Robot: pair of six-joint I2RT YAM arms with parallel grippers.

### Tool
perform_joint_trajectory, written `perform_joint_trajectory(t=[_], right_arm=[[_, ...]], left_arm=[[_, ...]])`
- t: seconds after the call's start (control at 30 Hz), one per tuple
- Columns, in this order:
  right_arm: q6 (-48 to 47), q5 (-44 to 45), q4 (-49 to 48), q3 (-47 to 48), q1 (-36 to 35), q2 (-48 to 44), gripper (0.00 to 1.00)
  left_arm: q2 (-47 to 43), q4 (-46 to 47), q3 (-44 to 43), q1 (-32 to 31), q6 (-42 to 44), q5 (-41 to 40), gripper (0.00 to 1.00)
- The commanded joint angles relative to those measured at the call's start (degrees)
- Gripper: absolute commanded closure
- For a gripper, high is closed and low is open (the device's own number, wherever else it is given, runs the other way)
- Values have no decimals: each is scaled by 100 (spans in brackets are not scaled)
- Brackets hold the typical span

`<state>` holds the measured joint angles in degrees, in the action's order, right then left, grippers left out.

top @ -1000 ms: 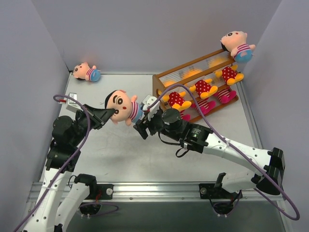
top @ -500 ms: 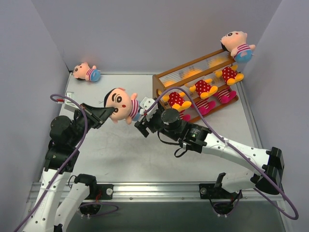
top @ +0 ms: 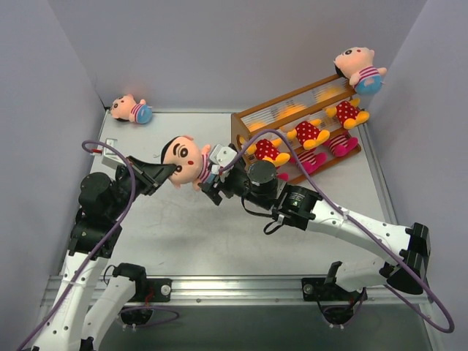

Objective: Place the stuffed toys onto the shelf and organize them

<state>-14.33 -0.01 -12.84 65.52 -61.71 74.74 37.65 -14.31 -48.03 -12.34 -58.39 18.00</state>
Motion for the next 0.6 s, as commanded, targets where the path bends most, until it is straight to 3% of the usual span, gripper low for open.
perform_joint_trajectory(t=[0.0, 0.4, 0.53, 0.57], right_arm=[[-149, -201, -517, 409, -69, 32, 28], [-246, -438, -500, 594, -87, 524, 32], [-307, -315, -500, 603, -87, 586, 42], [-342, -298, -500, 603, -87, 577, 50]], left_arm=[[-3, 86, -295, -67, -76, 63, 98], [67, 165, -400, -137, -137, 116, 97], [111, 165, -409, -155, -137, 160, 97], [120, 165, -391, -181, -129, 169, 98]])
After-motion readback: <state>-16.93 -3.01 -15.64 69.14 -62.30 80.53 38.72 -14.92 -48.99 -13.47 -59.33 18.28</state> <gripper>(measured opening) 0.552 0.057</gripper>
